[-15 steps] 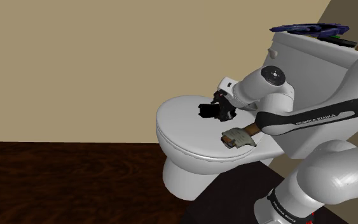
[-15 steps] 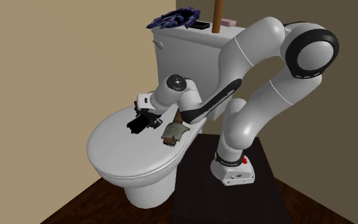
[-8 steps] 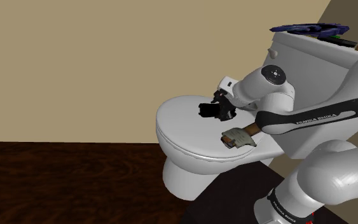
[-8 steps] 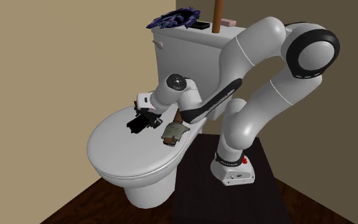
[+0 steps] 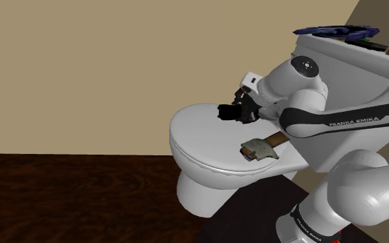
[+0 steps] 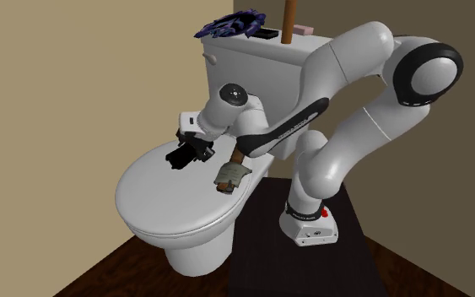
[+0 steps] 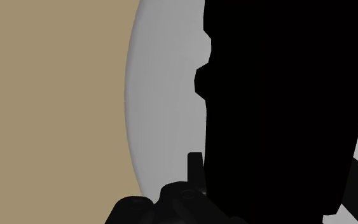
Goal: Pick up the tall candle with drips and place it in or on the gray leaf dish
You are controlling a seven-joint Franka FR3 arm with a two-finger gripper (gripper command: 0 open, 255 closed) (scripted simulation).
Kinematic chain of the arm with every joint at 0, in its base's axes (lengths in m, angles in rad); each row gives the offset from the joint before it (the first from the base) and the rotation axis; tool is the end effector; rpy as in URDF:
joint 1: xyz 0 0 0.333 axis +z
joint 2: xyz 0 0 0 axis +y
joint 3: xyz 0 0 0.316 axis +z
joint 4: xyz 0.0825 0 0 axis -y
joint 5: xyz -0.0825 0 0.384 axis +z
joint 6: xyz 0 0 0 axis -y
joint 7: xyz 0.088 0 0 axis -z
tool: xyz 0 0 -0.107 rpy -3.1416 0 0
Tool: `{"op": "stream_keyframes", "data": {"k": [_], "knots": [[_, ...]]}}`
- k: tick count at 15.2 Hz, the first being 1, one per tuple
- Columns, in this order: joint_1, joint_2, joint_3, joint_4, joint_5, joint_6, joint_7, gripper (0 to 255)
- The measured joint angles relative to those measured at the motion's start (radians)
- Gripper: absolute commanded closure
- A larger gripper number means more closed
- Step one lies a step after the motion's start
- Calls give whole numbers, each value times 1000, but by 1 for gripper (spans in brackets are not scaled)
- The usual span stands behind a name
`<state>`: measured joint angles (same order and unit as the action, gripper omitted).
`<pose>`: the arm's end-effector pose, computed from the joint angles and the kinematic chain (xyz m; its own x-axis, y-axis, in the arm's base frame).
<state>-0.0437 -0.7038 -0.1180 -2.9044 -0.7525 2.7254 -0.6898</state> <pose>0.3410 -0.0262 0.4117 0.4233 0.9047 -0.0475 0.7357 -0.3126 0.6009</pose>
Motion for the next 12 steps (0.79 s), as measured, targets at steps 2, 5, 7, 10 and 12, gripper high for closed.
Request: {"op": "stream_keyframes", "data": {"k": [2,5,7,10,12], "knots": [[21,-22,-11,14,24,-37,-26,255],[48,-56,-20,33,56,-91,-57,255],[66,-76,-23,52,79,-130,-76,255],[84,-98,-27,76,103,-176,-101,255],[97,-110,-27,97,120,-210,-116,255]]}}
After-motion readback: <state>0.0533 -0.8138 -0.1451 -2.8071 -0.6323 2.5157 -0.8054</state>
